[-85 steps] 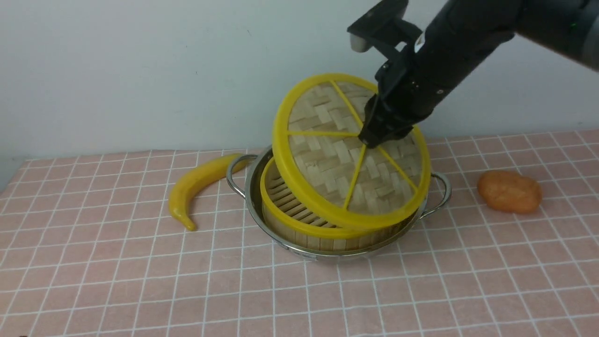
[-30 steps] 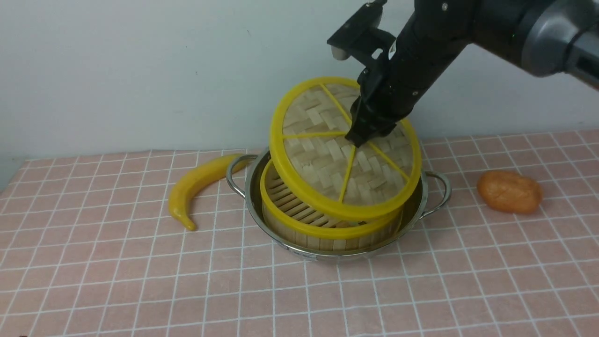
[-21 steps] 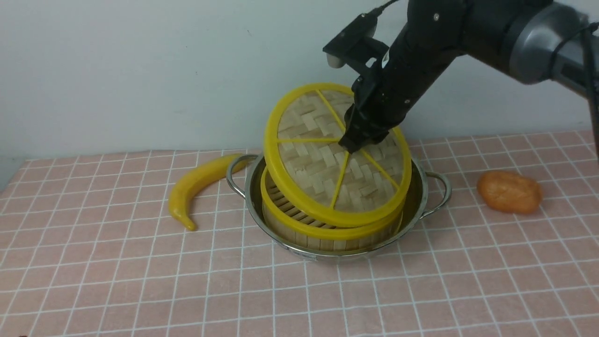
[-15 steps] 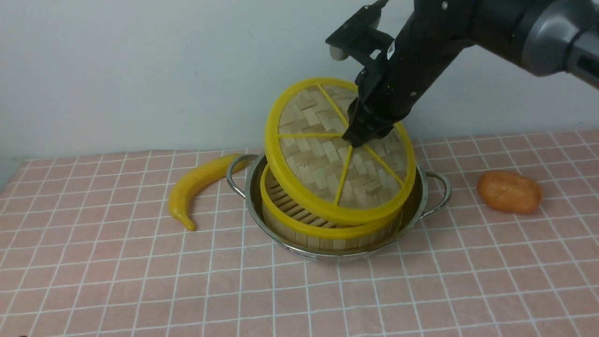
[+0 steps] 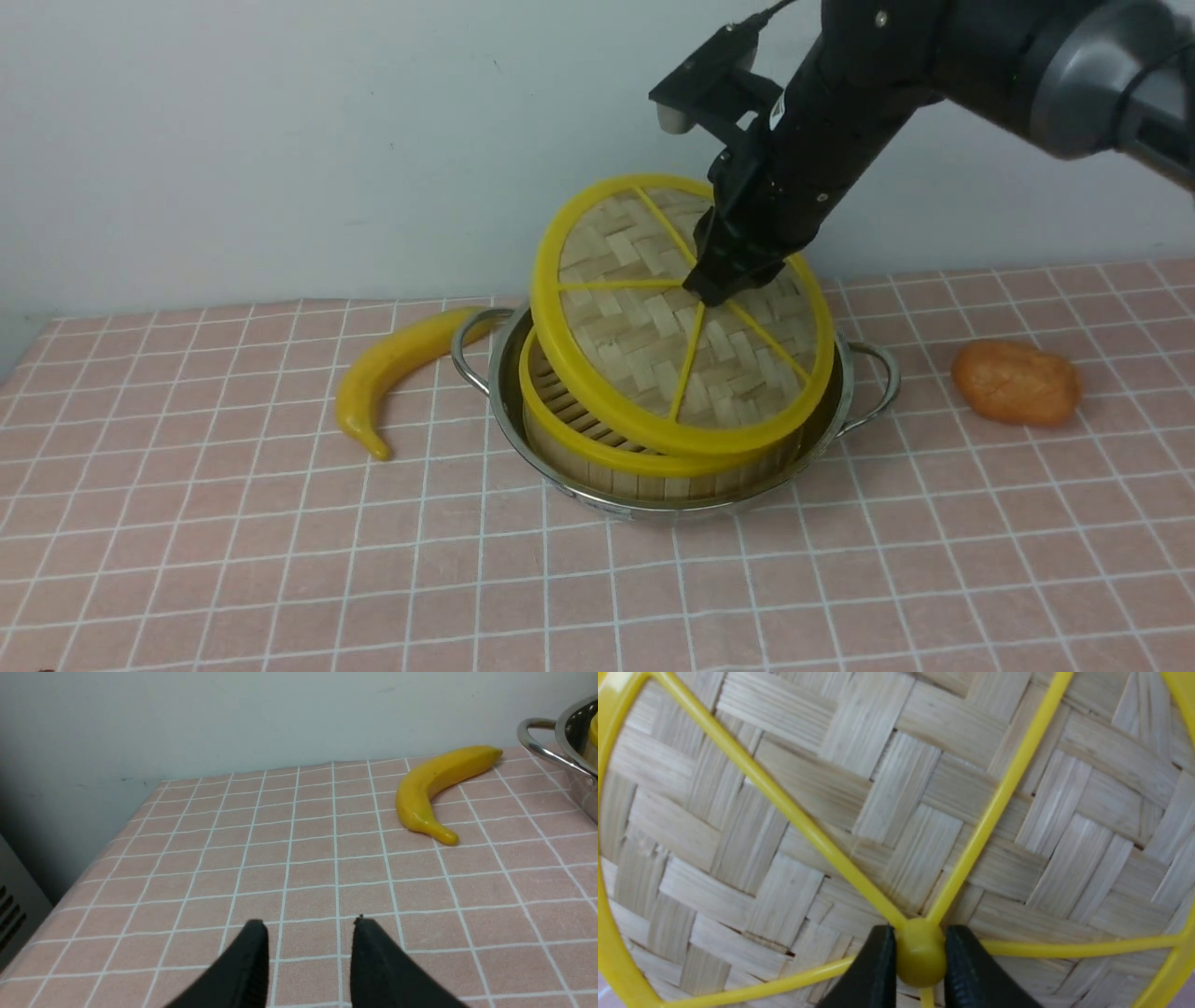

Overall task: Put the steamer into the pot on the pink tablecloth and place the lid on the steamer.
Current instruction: 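Place the bamboo steamer lid onto the steamer basket in the pot with the right gripper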

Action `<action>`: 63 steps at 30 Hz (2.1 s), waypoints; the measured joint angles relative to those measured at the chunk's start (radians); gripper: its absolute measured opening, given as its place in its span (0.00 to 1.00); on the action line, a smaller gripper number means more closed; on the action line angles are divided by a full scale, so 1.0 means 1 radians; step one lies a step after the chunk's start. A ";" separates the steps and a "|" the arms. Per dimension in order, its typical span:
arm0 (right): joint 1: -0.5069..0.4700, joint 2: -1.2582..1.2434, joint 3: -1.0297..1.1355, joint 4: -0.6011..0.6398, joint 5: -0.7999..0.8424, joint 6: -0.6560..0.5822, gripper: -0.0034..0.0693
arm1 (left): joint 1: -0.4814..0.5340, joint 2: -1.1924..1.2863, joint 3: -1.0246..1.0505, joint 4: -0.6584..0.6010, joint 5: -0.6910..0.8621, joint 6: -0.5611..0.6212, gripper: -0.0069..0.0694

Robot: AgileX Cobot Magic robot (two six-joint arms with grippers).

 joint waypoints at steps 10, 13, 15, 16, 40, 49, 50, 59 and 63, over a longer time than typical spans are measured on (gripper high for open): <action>0.000 0.022 0.000 0.023 -0.080 -0.022 0.25 | 0.000 0.000 0.000 0.000 0.000 0.000 0.41; 0.000 0.024 0.000 0.034 -0.087 -0.022 0.25 | 0.000 0.000 0.000 0.000 0.000 0.000 0.41; 0.000 0.030 0.000 0.043 -0.087 -0.026 0.25 | 0.000 0.000 0.000 0.000 0.000 0.000 0.41; 0.000 0.031 0.000 0.043 -0.087 -0.026 0.25 | 0.000 0.000 0.000 0.000 0.000 0.000 0.41; 0.000 0.062 -0.046 0.009 0.012 -0.021 0.25 | 0.000 0.000 0.000 0.000 0.000 0.000 0.41; 0.000 0.067 -0.046 0.022 -0.034 -0.025 0.25 | 0.000 0.000 0.000 0.000 0.000 0.000 0.41; 0.000 0.067 -0.046 0.025 -0.034 -0.025 0.25 | 0.000 0.000 0.000 0.000 0.000 0.000 0.41; 0.000 0.071 -0.046 0.042 -0.060 -0.040 0.25 | 0.000 0.000 0.000 0.000 0.000 0.000 0.41; 0.000 0.087 -0.046 0.060 -0.070 -0.046 0.25 | 0.000 0.000 0.000 0.000 0.000 0.000 0.41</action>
